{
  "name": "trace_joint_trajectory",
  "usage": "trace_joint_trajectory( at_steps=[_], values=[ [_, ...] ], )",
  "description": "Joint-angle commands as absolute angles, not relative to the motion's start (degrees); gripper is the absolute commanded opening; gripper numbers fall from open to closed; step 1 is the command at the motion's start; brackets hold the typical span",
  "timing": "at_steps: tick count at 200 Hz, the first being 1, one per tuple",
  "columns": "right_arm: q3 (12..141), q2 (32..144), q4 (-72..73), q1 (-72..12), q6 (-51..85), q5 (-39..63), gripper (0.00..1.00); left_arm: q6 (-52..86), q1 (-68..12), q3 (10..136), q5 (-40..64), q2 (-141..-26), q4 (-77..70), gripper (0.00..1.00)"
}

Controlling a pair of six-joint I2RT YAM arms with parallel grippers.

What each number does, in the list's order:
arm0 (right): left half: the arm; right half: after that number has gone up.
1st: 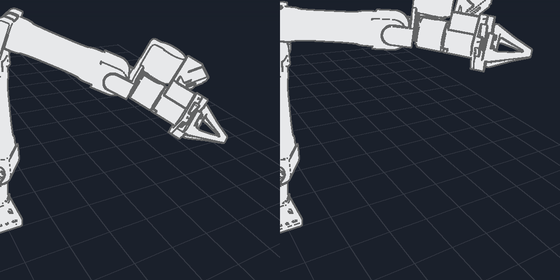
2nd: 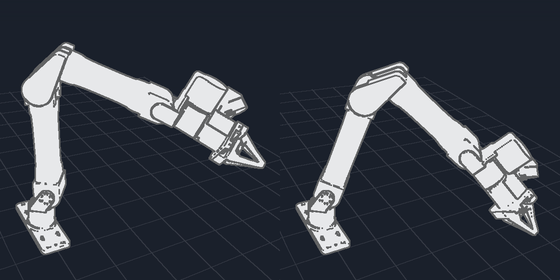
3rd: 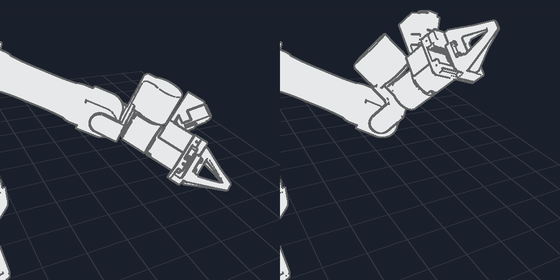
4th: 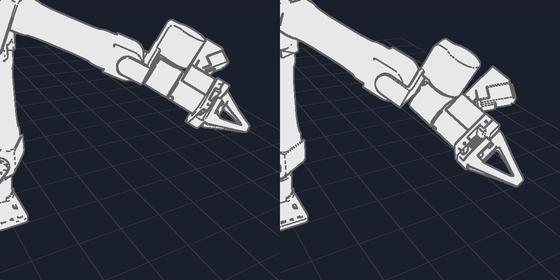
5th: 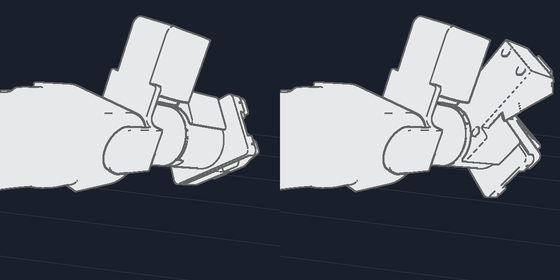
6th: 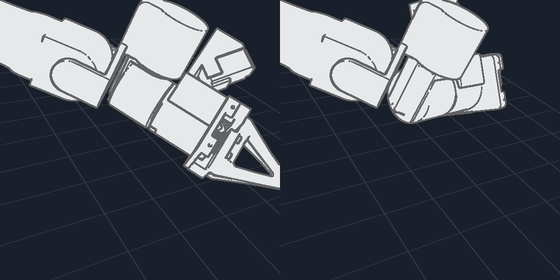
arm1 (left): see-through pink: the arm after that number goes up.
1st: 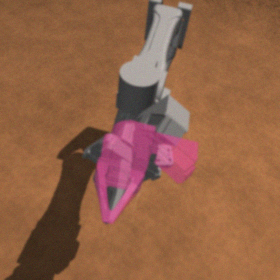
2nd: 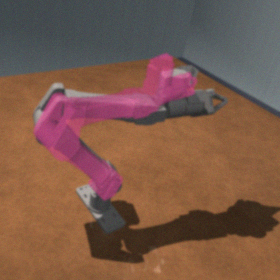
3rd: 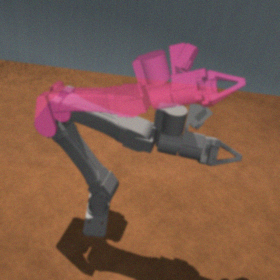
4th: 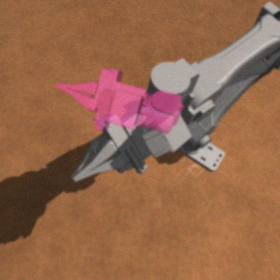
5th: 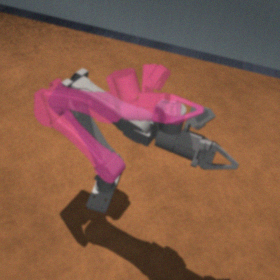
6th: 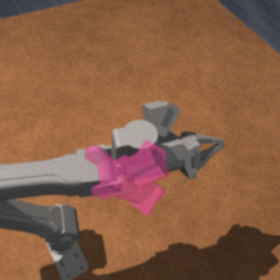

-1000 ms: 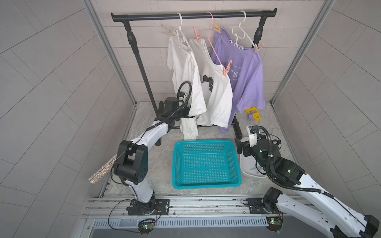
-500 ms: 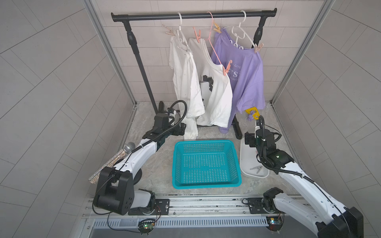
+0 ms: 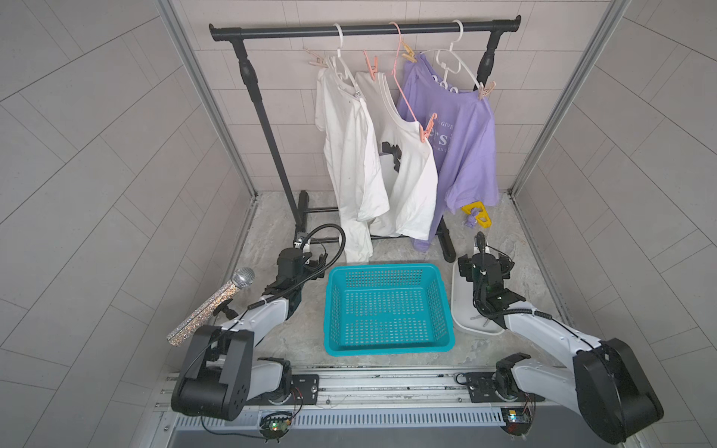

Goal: Use clothespins to secure the t-shirt on both sides of the hanger
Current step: Reset both arms

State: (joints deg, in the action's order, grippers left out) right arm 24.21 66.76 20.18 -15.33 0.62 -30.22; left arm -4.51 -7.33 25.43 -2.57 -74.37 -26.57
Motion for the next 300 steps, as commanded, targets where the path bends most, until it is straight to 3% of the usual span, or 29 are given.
trace_joint_trajectory(
  at_steps=[1, 47, 104, 129, 152, 172, 300],
  values=[
    [23.6, 70.5, 30.6, -14.1, -1.6, -32.4, 1.00, -5.8, -6.3, 23.4, -5.2, -77.4, -39.4, 1.00],
    [19.3, 79.3, 47.1, -13.4, -3.5, -31.7, 1.00, -5.3, -5.9, 20.8, -4.0, -84.2, -50.1, 1.00],
    [15.0, 89.5, 69.0, -11.5, -4.6, -27.4, 1.00, -3.4, -4.1, 19.9, -4.0, -87.7, -53.4, 1.00],
    [15.5, 88.5, 65.2, -9.8, -2.5, -24.4, 1.00, -1.5, -2.2, 19.5, -2.1, -89.2, -56.1, 1.00],
    [16.0, 92.6, 69.2, -8.7, -1.6, -24.8, 1.00, 0.9, -2.0, 20.3, -8.6, -90.8, -57.3, 1.00],
    [19.5, 90.6, 58.9, -7.4, 0.5, -24.5, 1.00, 3.2, -2.1, 22.1, -14.3, -90.9, -53.8, 1.00],
    [19.9, 90.7, 58.2, -6.3, 2.1, -25.1, 1.00, 2.9, -2.3, 21.9, -14.6, -90.6, -54.0, 1.00]
  ],
)
